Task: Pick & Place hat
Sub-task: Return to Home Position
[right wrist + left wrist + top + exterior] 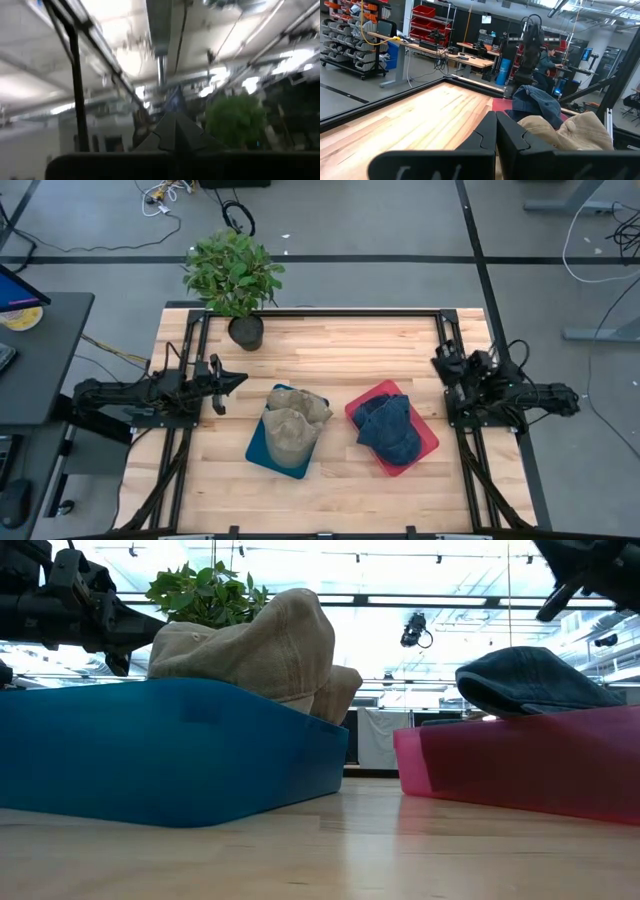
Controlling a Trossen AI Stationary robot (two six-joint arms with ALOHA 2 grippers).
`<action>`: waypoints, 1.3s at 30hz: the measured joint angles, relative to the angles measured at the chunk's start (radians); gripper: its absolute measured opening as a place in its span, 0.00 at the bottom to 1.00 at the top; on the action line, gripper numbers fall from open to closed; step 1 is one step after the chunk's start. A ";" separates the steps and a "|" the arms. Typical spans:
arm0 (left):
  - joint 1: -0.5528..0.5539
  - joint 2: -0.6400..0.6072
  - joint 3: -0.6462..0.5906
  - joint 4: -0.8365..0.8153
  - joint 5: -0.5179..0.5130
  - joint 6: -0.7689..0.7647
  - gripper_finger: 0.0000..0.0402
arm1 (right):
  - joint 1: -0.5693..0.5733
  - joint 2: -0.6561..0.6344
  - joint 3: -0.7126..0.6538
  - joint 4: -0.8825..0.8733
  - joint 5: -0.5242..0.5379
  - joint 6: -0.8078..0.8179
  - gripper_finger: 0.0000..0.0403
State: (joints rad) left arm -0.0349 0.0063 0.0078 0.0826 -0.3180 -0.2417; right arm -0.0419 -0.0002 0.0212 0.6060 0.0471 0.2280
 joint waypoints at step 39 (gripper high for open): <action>0.000 0.000 0.000 0.000 0.000 -0.001 0.01 | -0.003 0.012 -0.002 -0.599 -0.082 -0.265 0.00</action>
State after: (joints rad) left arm -0.0349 0.0063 0.0078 0.0822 -0.3176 -0.2424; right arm -0.0444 0.0120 0.0196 0.0074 -0.0348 -0.0365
